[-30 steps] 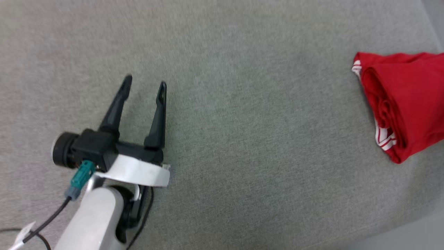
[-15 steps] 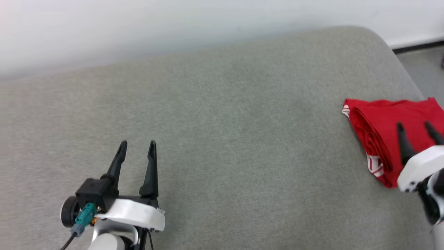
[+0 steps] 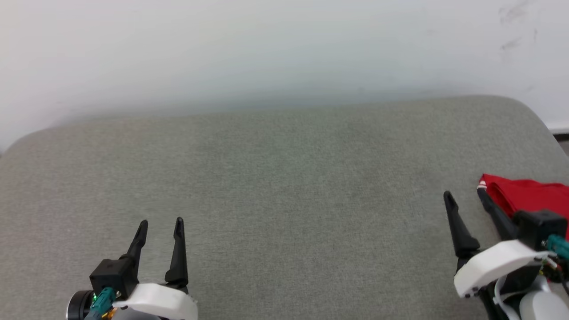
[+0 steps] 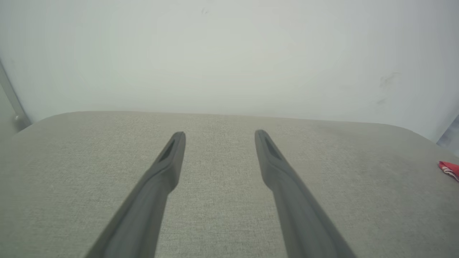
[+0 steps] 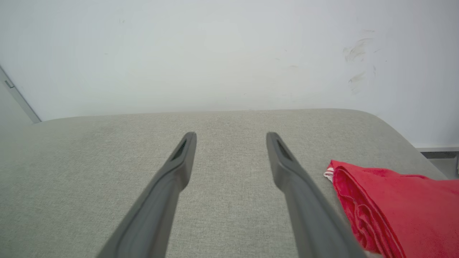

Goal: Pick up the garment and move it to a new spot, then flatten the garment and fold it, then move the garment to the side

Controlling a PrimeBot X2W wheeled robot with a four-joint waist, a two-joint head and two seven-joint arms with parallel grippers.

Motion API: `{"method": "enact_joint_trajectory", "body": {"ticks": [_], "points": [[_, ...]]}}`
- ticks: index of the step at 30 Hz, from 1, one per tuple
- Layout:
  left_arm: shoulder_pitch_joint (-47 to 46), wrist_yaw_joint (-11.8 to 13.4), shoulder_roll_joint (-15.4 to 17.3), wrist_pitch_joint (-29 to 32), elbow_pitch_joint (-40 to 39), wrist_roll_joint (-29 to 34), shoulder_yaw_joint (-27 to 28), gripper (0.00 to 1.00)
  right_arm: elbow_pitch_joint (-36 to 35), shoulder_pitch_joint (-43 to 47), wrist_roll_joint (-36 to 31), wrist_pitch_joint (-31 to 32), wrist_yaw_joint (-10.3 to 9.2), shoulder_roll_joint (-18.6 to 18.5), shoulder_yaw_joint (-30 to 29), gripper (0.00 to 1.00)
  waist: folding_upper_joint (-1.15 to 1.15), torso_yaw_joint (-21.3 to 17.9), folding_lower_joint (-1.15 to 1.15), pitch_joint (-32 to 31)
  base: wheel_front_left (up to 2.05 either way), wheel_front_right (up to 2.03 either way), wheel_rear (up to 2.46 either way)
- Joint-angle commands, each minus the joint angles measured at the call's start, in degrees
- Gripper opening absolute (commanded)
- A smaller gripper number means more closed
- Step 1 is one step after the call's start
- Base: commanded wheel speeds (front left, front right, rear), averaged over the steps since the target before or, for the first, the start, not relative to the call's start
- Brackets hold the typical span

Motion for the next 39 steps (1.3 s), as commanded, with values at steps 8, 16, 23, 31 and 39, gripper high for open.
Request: {"method": "enact_joint_trajectory", "body": {"ticks": [8,16,23,31,39], "points": [[3.3,-0.3,0.8,-0.5,0.7,0.5,0.4,1.00,-9.3,9.2,-3.1,0.4,-0.06,2.9,0.1,1.00,0.00,1.3,0.01,-3.6,0.00,0.00,0.00],[4.5,0.1,0.3,-0.6,0.9,1.0,0.1,1.00,-14.2,13.5,-5.5,2.0,-0.07,3.6,0.7,1.00,0.00,0.8,0.01,-4.1,0.00,0.00,0.00],[3.9,-0.3,-0.2,-0.6,0.6,1.2,0.9,1.00,-15.1,13.3,-6.0,2.3,-0.07,3.8,0.8,1.00,0.00,0.9,0.01,-3.7,0.00,0.00,0.00],[3.4,-0.4,-0.6,-0.7,0.7,1.8,1.5,1.00,-14.8,12.8,-6.2,2.4,-0.07,3.7,0.9,1.00,0.00,0.7,0.01,-3.7,0.00,0.00,0.00],[4.0,-0.5,-1.2,-0.2,1.1,1.6,1.8,0.00,-14.2,13.0,-5.9,2.7,0.00,3.5,0.8,0.00,0.00,0.6,0.01,-3.8,0.00,0.00,0.00]]}}
